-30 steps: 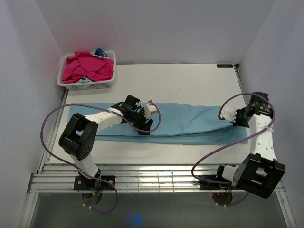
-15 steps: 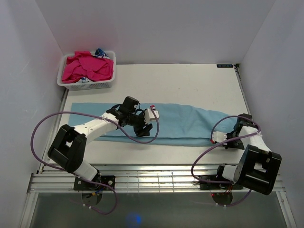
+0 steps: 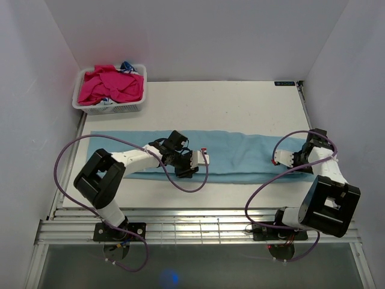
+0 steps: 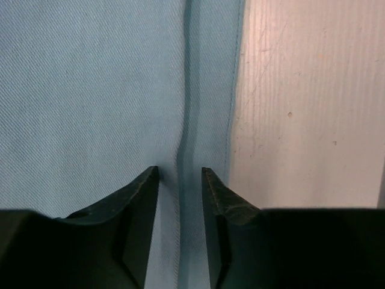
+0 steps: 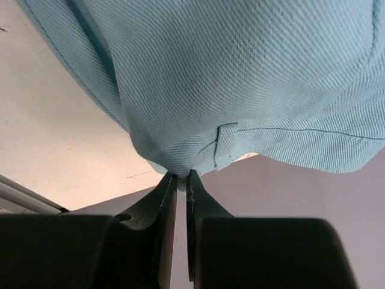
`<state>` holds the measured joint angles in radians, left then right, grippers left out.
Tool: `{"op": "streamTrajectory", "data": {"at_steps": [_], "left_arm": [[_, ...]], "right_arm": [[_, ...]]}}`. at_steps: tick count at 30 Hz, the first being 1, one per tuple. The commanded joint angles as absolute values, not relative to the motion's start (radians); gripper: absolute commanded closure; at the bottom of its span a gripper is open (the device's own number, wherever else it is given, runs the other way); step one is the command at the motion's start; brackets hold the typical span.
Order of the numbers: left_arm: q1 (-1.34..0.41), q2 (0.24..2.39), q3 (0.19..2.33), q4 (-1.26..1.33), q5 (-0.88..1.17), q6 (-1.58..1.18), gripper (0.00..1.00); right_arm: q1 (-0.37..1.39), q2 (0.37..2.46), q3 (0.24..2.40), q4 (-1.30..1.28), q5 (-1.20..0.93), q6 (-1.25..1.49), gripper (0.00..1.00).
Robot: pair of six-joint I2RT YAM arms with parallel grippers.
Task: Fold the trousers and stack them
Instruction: Fold the trousers
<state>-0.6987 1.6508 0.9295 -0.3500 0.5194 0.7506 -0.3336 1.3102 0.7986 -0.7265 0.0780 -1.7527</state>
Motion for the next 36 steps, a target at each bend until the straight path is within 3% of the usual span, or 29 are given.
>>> {"op": "streamTrajectory", "data": {"at_steps": [1, 5, 6, 7, 15, 20, 30, 33, 36], "left_arm": [[-0.704, 1.661, 0.922, -0.322, 0.5, 0.778, 0.56], [-0.704, 1.652, 0.917, -0.319, 0.488, 0.776, 0.82], [-0.704, 1.641, 0.917, -0.319, 0.485, 0.776, 0.97], [-0.704, 1.628, 0.917, -0.325, 0.48, 0.776, 1.0], [-0.701, 1.387, 0.907, -0.491, 0.543, 0.79, 1.0], [-0.7, 1.336, 0.862, -0.56, 0.572, 0.816, 1.0], [-0.703, 1.591, 0.859, -0.548, 0.561, 0.844, 1.0], [-0.701, 1.631, 0.873, -0.56, 0.558, 0.847, 1.0], [-0.701, 1.65, 0.9, -0.603, 0.555, 0.856, 0.83]], "right_arm": [[-0.336, 1.318, 0.833, -0.742, 0.063, -1.747, 0.92], [-0.337, 1.325, 0.847, -0.741, 0.069, -1.755, 0.92], [-0.337, 1.328, 0.853, -0.739, 0.068, -1.755, 0.92], [-0.337, 1.33, 0.871, -0.742, 0.066, -1.755, 0.92], [-0.385, 1.336, 1.021, -0.794, 0.034, -1.801, 0.92], [-0.42, 1.316, 0.974, -0.796, 0.043, -1.865, 0.92], [-0.439, 1.318, 0.683, -0.594, 0.135, -1.922, 0.92], [-0.439, 1.341, 0.68, -0.569, 0.138, -1.914, 0.92], [-0.439, 1.365, 0.704, -0.569, 0.141, -1.893, 0.92]]}}
